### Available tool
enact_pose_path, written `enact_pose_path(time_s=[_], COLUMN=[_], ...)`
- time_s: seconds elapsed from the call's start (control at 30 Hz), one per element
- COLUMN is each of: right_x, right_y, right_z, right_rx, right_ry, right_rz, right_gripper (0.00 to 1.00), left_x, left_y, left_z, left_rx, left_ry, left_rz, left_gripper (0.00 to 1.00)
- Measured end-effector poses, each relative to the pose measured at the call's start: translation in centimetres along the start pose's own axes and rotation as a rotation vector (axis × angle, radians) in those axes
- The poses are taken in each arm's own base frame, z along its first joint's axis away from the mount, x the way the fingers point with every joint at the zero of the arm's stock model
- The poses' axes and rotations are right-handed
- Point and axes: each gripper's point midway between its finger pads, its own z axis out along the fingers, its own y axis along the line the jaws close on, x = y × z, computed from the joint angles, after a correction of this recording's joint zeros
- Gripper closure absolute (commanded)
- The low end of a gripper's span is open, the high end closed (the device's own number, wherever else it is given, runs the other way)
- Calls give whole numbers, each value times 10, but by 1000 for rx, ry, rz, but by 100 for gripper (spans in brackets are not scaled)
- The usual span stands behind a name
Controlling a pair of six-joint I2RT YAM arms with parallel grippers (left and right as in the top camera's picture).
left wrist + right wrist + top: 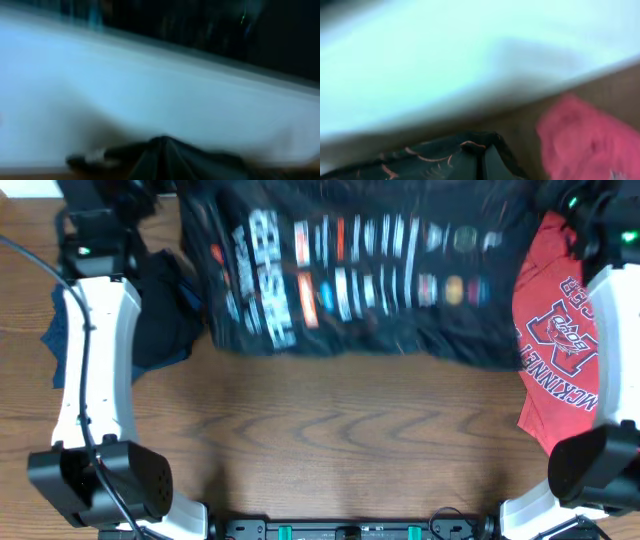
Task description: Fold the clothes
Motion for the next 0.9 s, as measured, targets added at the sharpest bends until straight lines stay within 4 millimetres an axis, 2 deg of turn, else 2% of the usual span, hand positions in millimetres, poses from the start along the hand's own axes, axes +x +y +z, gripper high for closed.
enact_pose_path(time_s=[0.03,0.07,0.13,0.2,0.23,0.27,0.33,0.53,0.6,0.63,0.7,0.77,0.9], right_x=[-24,-40,-63,-72,-71,-65,-43,51,78,85,103,112,113], right_y=[10,17,27,31,31,29,20,-33,-49,-53,-62,-67,-69], right_z=[-11,-21,-43,-63,-70,-74,-78,-74,-75,-76,-79,-83,-84], right_rx=[-22,-34,-48,-43,-35,-23,18,235,298,314,347,365,373], right_ry=[-57,-92,-134,-137,-121,-93,3,371,477,504,570,607,617], right_rz=[-2,-5,-12,-21,-27,-36,-53,-78,-91,-96,-106,-109,-126], right_gripper=[99,99,99,99,99,99,99,99,99,99,99,99,99], left_x=[-22,-41,-73,-86,-81,-73,-42,96,130,144,163,175,179], left_y=[-5,-10,-23,-36,-39,-43,-45,-39,-41,-43,-46,-47,-46], left_z=[-5,-11,-28,-46,-51,-59,-71,-104,-115,-119,-125,-129,-128], left_rx=[7,15,29,47,49,49,35,-32,-29,-21,-6,3,17], left_ry=[-46,-85,-127,-108,-73,-19,126,662,792,841,910,951,953], left_rz=[1,5,13,6,-7,-28,-93,-254,-268,-267,-258,-250,-222], left_gripper=[94,94,94,94,94,94,94,94,94,94,94,94,94])
